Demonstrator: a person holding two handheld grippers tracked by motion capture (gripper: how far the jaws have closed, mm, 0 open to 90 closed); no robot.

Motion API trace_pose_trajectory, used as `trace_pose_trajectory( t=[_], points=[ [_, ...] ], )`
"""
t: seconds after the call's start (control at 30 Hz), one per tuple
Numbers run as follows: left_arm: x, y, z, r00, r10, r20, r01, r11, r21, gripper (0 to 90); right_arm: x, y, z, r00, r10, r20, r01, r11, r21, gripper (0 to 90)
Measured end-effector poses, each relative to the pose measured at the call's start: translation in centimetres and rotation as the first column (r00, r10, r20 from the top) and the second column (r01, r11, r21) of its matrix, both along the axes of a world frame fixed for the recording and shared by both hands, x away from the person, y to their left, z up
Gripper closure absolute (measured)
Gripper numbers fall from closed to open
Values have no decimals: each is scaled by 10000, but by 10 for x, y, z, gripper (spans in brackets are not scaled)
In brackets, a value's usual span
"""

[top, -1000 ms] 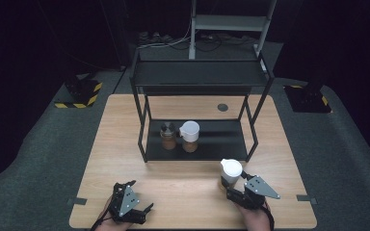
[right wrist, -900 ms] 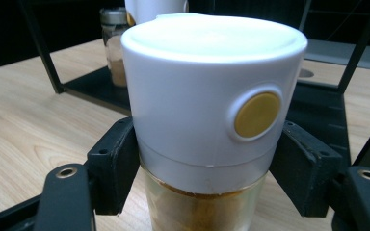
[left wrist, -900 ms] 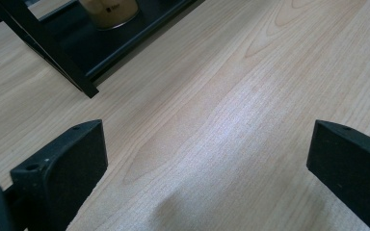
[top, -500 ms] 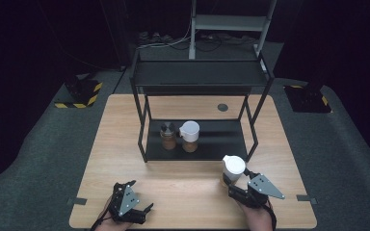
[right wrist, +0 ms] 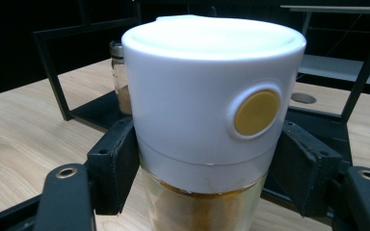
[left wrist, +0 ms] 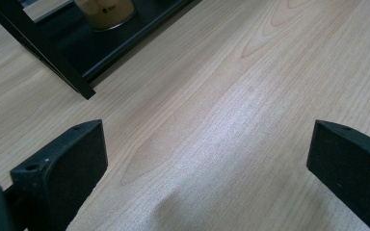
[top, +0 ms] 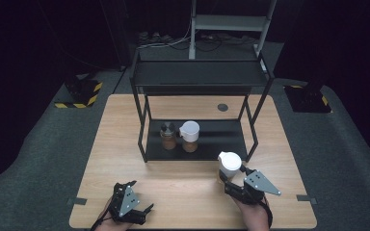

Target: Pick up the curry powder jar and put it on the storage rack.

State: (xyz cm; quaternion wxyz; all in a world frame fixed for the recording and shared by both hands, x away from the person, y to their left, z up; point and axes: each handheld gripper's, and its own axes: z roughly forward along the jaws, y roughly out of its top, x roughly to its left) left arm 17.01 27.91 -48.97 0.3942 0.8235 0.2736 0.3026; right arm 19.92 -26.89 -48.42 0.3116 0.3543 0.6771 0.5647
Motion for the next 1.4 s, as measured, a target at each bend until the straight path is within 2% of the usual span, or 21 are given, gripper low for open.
trace_pose_trajectory(
  t=[0.7,1.0,1.4],
  points=[
    [-1,1,-1,10000,-5,36,6,9999,-125,10,12,5,19,9996,-242,132,241,9997,96,302],
    [-1,2,-1,10000,12,37,-12,9999,-146,10,24,6,32,9993,-334,146,334,9994,34,303],
    [-1,2,-2,10000,23,49,-22,9998,-211,10,35,9,38,9984,-525,229,525,9986,7,302]
  ],
)
